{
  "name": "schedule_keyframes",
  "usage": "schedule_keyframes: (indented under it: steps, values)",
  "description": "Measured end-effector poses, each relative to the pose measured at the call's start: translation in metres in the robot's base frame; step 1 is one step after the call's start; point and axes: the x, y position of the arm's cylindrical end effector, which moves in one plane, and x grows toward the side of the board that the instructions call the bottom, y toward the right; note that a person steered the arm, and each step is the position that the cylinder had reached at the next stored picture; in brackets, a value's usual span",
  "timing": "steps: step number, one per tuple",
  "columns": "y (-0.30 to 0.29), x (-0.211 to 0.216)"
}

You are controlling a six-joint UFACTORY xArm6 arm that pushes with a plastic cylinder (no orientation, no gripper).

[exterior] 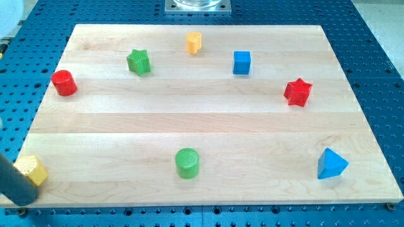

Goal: Slide the hexagon towards the center of the board

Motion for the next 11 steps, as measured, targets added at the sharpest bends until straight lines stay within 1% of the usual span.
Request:
schedule_keyframes:
  steps: [1,2,3,4,5,6,7,8,9,10,11]
  values:
    - [-0.023,-0.001]
    - [0.004,-0.022]
    - [0.055,-0.041]
    - [0.03,-0.03]
    - [-0.016,-0.021]
    - [0.011,-0.04]
    - [0.051,-0.046]
    - [0.008,-0.038]
    - [0.013,-0.059]
    - [0.07,-0.074]
    - [0.08,-0.065]
